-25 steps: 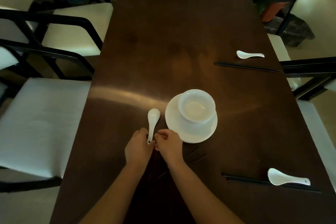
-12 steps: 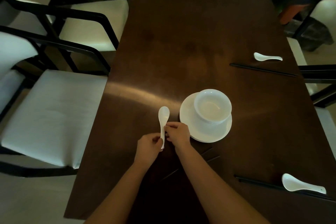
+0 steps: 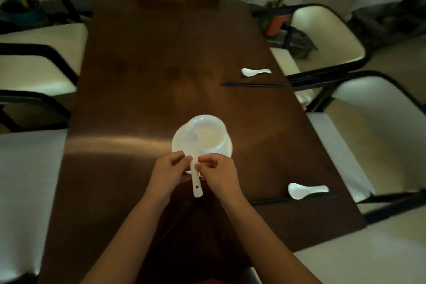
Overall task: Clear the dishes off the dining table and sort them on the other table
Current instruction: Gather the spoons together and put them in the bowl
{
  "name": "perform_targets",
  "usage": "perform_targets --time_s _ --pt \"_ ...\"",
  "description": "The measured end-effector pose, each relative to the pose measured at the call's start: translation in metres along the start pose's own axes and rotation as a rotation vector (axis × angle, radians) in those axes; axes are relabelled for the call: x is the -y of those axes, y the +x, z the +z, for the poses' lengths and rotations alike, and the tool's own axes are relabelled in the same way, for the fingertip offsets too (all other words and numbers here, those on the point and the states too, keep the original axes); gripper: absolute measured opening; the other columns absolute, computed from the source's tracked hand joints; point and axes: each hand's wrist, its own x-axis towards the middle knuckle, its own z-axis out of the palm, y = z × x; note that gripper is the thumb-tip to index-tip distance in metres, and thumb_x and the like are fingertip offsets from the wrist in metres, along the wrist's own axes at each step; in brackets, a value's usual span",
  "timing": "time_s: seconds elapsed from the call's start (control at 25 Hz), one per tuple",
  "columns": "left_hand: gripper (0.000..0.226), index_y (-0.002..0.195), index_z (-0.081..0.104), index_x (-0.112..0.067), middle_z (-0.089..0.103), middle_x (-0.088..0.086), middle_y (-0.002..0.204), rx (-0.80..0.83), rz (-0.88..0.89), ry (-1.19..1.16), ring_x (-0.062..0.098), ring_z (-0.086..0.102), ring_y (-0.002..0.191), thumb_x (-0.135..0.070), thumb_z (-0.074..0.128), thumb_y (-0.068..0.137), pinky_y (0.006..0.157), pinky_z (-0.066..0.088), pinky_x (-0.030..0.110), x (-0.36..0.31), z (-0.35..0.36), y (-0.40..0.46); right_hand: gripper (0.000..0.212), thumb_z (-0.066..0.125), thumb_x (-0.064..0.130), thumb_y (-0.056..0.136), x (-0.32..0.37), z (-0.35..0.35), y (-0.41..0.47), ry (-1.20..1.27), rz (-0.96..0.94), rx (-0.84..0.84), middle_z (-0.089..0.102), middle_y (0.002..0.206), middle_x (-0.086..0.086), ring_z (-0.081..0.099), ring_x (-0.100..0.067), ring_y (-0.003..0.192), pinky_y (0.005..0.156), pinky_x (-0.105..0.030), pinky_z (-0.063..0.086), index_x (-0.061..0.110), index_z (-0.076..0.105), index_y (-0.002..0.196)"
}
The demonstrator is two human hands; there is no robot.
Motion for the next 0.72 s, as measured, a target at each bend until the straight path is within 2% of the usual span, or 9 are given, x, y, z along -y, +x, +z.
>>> perform_targets --time_s 0.12,0.24,0.32,0.44,0.56,0.72 --pt "0.014 0.093 0.068 -0.005 0.069 0.011 0.099 0.088 -0.026 0.039 0.020 0.066 0.091 -0.011 0.056 0.089 0.072 0.057 0.032 -0.011 0.046 -0.001 0.008 0.067 0.026 0.082 -0.009 -0.045 -0.011 -0.051 -0.053 -0.072 0.062 0.075 0.022 0.063 0.001 0.071 0.067 -0.013 0.051 0.026 0.069 0.090" --pt "0.017 0.101 0.067 -0.004 0.070 0.010 0.099 0.158 -0.088 0.041 0.019 0.068 0.087 -0.009 0.058 0.087 0.063 0.055 0.025 -0.012 0.084 -0.004 0.010 0.066 0.024 0.082 -0.028 -0.098 -0.013 -0.057 -0.044 -0.103 0.066 0.072 0.015 0.067 -0.005 0.070 0.072 -0.023 0.058 0.032 0.065 0.078" --pt "0.019 0.103 0.066 -0.003 0.071 0.011 0.098 0.215 -0.147 -0.010 0.019 0.070 0.085 -0.008 0.057 0.087 0.063 0.055 0.025 -0.008 0.099 -0.004 0.008 0.063 0.021 0.084 -0.049 -0.138 -0.007 -0.166 -0.004 -0.163 0.068 0.078 0.010 0.065 -0.006 0.072 0.077 -0.025 0.056 0.028 0.067 0.084" --pt "0.022 0.108 0.062 -0.003 0.070 0.012 0.103 0.237 -0.240 -0.052 0.021 0.069 0.090 -0.009 0.057 0.088 0.068 0.055 0.028 0.002 0.117 0.001 0.022 0.061 0.015 0.084 -0.089 -0.197 0.012 -0.589 -0.007 -0.232 0.068 0.102 -0.003 0.061 -0.016 0.090 0.081 -0.025 0.047 0.016 0.067 0.105" --pt "0.020 0.108 0.061 -0.005 0.069 0.010 0.102 0.229 -0.282 -0.065 0.019 0.069 0.089 -0.010 0.055 0.089 0.063 0.055 0.026 0.008 0.136 0.006 0.035 0.060 0.018 0.084 -0.117 -0.228 0.033 -0.939 -0.030 0.003 0.062 0.118 -0.004 0.051 -0.021 0.115 0.091 -0.032 0.043 0.018 0.060 0.120" --pt "0.017 0.107 0.057 -0.010 0.067 0.008 0.104 0.203 -0.295 -0.094 0.021 0.068 0.092 -0.012 0.053 0.091 0.066 0.055 0.028 0.009 0.161 0.017 0.025 0.058 0.020 0.083 -0.132 -0.237 0.053 -1.091 -0.107 0.209 0.065 0.112 -0.004 0.058 -0.023 0.104 0.083 -0.032 0.045 0.018 0.065 0.106"
